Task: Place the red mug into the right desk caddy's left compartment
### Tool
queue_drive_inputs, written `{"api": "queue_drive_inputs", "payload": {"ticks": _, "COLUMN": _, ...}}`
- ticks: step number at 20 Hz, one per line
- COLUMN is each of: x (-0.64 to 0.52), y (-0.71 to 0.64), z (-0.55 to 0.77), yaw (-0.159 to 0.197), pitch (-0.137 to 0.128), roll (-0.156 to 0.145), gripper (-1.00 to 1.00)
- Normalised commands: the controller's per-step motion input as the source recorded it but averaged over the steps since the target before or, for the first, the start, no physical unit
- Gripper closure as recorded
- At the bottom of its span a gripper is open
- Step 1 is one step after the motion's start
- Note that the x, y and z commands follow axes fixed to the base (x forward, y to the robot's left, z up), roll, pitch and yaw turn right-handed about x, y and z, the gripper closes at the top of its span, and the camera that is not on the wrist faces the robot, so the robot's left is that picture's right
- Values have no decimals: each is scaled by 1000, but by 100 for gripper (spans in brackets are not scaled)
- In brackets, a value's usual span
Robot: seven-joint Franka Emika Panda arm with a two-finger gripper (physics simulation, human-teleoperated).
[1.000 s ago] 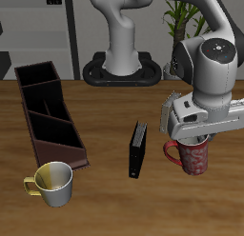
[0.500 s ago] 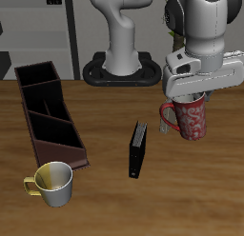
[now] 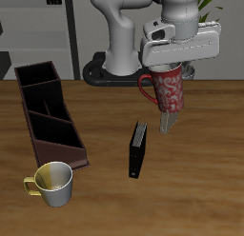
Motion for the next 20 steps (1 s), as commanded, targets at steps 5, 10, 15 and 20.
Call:
{"api": "queue_drive_inputs", "payload": {"ticks": 5, "x": -409, "y": -694, "z": 183, "yaw": 6, "pitch": -16, "roll": -34, "gripper": 100}}
{"api": "queue_drive_inputs", "payload": {"ticks": 10, "x": -254, "y": -842, "z": 170, "yaw": -42, "pitch": -30, "roll": -85, "gripper": 100}}
{"api": "queue_drive_inputs", "payload": {"ticks": 15, "x": -94, "y": -744, "z": 87, "yaw": -88, "pitch": -5, "roll": -91, "gripper": 100}}
{"api": "queue_drive_inputs", "payload": {"ticks": 20, "x": -57, "y": -502, "z": 0, "yaw": -44, "pitch": -10, "roll": -77, "gripper": 100}}
